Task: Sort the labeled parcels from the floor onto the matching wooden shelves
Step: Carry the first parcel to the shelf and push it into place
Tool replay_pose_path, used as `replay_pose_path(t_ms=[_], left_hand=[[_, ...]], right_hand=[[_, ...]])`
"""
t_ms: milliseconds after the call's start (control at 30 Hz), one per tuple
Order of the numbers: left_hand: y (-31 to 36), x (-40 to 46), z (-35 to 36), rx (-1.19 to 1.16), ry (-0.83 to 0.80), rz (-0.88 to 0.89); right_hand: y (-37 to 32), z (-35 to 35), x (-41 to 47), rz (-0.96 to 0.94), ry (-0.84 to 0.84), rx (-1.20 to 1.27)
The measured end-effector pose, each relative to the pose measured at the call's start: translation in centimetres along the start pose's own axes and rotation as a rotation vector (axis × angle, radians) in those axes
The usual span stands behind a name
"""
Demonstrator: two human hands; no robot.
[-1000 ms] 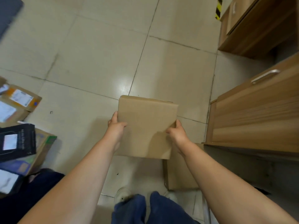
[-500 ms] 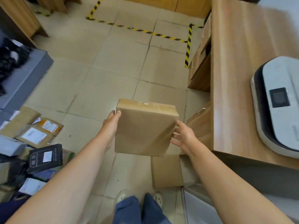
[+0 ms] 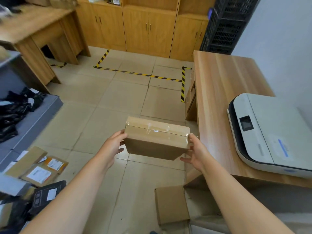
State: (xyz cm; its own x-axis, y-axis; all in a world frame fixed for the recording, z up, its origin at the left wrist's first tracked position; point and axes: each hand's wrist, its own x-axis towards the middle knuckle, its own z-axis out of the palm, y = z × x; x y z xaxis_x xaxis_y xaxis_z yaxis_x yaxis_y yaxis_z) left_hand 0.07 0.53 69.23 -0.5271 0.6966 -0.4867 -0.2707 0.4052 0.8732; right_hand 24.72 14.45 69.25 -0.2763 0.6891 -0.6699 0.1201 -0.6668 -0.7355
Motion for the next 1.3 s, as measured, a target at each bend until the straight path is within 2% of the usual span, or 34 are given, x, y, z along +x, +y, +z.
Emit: replay_pose_path(t_ms=[267,400,633,767,900,1033,1300], left_hand=[[0.6,-1.8,-0.3,-0.027,-0.056,0.035],[0.5,-2.5,-0.2,-0.062,-0.099,-0.011],[0.2,-2.4,0.3,-0.163,-0.014,0.001],[-0.1,-2.3,1.0,-0.122,-0.015,0.016],[-0.2,-2.4,1.6,-0.088,-0.01,0.035],[-0.6,-2.2,2.3,-0.152,-0.028,0.057],[-0.2,-1.9,3.7,-0.226,-0.037,0.097]], right_hand=[[-0.5,-0.5,-1.7,0.016,0.074,-0.002],[-0.5,-1.1,-1.9,0.008,0.077,-0.028],[-0.1,-1.4,-1.9,-0.082,-0.03,0.007],[-0.1,-1.8,-2.2,-0.165,-0.118,0.019],[-0.5,-2.2,-2.7,-0.236,-0.134,0.033],[-1.2,-3.1,-2.9,-0.316,-0.159,0.104],[-3.8,-4.4,-2.0,-0.257,-0.187,0.118]])
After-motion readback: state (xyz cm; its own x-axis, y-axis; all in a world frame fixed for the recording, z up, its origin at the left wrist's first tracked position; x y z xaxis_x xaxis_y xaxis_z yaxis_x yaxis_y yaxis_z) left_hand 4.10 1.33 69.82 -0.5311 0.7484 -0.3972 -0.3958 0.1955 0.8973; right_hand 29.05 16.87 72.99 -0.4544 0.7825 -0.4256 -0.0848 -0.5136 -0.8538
